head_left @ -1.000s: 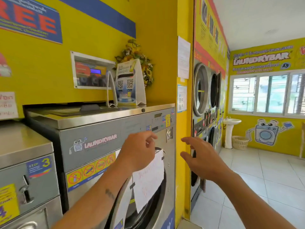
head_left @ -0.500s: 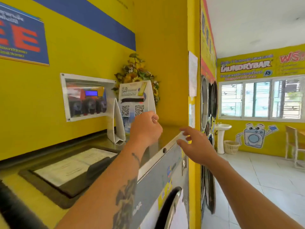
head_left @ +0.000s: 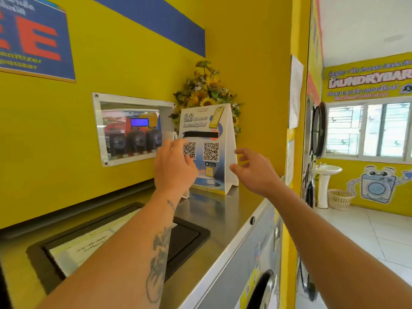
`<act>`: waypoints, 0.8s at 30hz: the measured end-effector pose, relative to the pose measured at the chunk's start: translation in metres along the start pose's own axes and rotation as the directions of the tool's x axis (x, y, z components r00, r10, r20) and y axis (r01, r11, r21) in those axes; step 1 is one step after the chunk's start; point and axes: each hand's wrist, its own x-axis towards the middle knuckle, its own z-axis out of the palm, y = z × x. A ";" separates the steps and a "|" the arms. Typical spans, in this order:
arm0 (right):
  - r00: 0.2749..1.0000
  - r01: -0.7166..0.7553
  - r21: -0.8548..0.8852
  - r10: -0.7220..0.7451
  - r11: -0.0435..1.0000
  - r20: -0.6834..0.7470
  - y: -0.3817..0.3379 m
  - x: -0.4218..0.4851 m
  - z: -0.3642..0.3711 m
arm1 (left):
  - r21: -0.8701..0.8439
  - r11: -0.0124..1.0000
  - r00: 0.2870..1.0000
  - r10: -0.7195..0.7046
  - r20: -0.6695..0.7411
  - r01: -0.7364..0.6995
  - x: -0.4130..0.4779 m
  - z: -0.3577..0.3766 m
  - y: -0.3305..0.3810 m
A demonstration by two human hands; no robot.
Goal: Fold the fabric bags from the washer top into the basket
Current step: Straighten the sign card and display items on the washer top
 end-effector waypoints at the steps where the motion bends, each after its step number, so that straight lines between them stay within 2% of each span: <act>1: 1.000 0.004 0.005 -0.004 1.000 -0.008 0.004 0.011 0.006 | 0.018 1.000 1.000 0.010 0.001 -0.010 0.003 0.006 -0.004; 7: 0.997 -0.032 -0.039 0.030 0.999 -0.072 0.033 0.061 0.033 | -0.045 0.991 0.990 0.125 0.057 -0.123 0.020 0.063 0.003; 13: 0.999 -0.051 0.095 0.050 0.994 0.013 0.052 0.096 0.054 | -0.132 0.989 0.985 0.087 0.150 -0.068 0.034 0.113 0.020; 16: 0.998 -0.051 0.166 0.046 0.985 0.037 0.059 0.106 0.066 | -0.123 0.992 0.976 0.051 0.214 -0.025 0.037 0.124 0.017; 24: 1.000 -0.027 0.229 0.026 0.973 0.008 0.076 0.110 0.050 | -0.185 0.979 0.975 0.117 0.191 -0.081 0.044 0.132 0.014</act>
